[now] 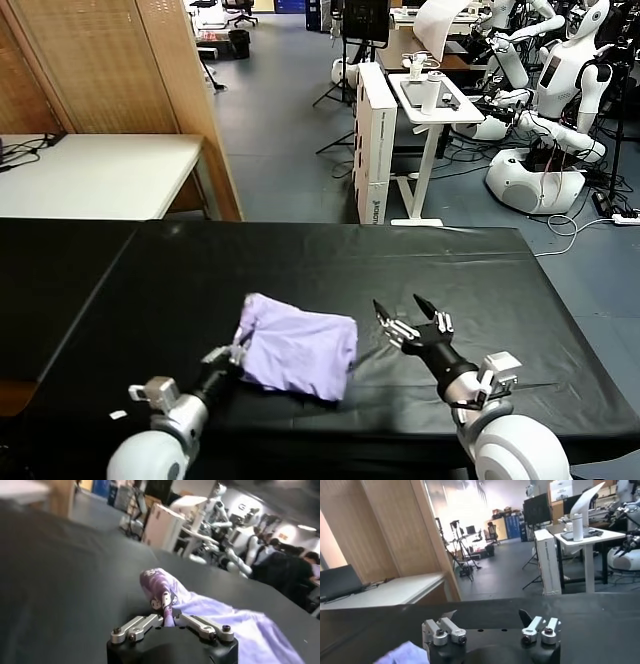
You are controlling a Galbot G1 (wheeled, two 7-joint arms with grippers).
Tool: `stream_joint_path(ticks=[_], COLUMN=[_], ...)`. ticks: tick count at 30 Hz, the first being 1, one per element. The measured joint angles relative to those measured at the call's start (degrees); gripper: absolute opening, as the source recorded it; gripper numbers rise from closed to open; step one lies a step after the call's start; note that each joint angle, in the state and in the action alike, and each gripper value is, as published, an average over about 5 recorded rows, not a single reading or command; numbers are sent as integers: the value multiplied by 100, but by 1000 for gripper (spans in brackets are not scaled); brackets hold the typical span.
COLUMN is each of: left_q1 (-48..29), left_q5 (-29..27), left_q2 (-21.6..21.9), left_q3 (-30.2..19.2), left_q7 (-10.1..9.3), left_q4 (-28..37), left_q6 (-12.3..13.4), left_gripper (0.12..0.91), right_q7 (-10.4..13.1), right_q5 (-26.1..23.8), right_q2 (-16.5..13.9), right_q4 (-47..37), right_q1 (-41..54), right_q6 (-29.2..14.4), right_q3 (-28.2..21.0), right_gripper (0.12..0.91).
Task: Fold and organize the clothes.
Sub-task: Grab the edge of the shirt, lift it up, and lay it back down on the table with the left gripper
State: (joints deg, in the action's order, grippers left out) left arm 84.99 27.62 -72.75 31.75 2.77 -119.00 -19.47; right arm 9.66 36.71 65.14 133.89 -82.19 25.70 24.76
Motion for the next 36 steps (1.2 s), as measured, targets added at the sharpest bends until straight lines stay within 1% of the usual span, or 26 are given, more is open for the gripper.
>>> stream_joint_path(ticks=[2,5,8,10,12,14,15,17,19,21,22,24,27,30,34,36], left_q1=[-55,-124,-152,-123,-49,45,95,183,239,246,232,182,59,-87,-255,-342], left_q5=[-456,-1370,-2439,-3174,-3916,-4583,-4844,-5142,-5161,-5006,-4894,-4637,-4232,-3815,-3168,-2802], left_q2=[103,334,631,817,942,991,997,1000,1011,1021,1018,997,960,961,985,972], left_q3=[219,652,1109,1312,1375,1283,1183,889,509,72,-147,-575,-1112,-1506,-1830,-1949], left_q7=[-77,-147,-163,-133,-91,-30,7,118,204,210,184,130,105,112,71,-10], left_q4=[-114,-275,-413,-481,-519,-531,-532,-528,-499,-428,-376,-242,-6,158,200,201], left_q6=[62,175,387,519,619,639,601,420,190,65,57,122,221,160,-130,-248], left_gripper=[201,201,201,201,201,201,201,201,201,201,201,201,201,201,201,201], right_q7=[2,6,8,8,11,14,16,18,20,21,21,21,22,22,23,23], right_q5=[2,4,1,-6,-16,-28,-33,-38,-40,-40,-40,-41,-44,-45,-45,-48], right_q2=[-7,-11,3,26,53,72,77,78,72,68,69,71,74,74,91,115], right_q4=[-3,-19,-48,-72,-91,-102,-105,-107,-111,-116,-118,-115,-109,-108,-112,-113], right_q1=[-5,-8,-14,-10,3,17,21,13,-11,-43,-59,-89,-110,-116,-129,-139], right_q6=[-4,-10,-13,-14,-14,-13,-12,-11,-11,-12,-13,-14,-13,-11,2,11], right_q3=[32,53,38,10,-24,-51,-58,-53,-26,3,13,22,26,37,15,-10], right_gripper=[907,907,907,907,907,907,907,907,907,907,907,907,907,907,907,907])
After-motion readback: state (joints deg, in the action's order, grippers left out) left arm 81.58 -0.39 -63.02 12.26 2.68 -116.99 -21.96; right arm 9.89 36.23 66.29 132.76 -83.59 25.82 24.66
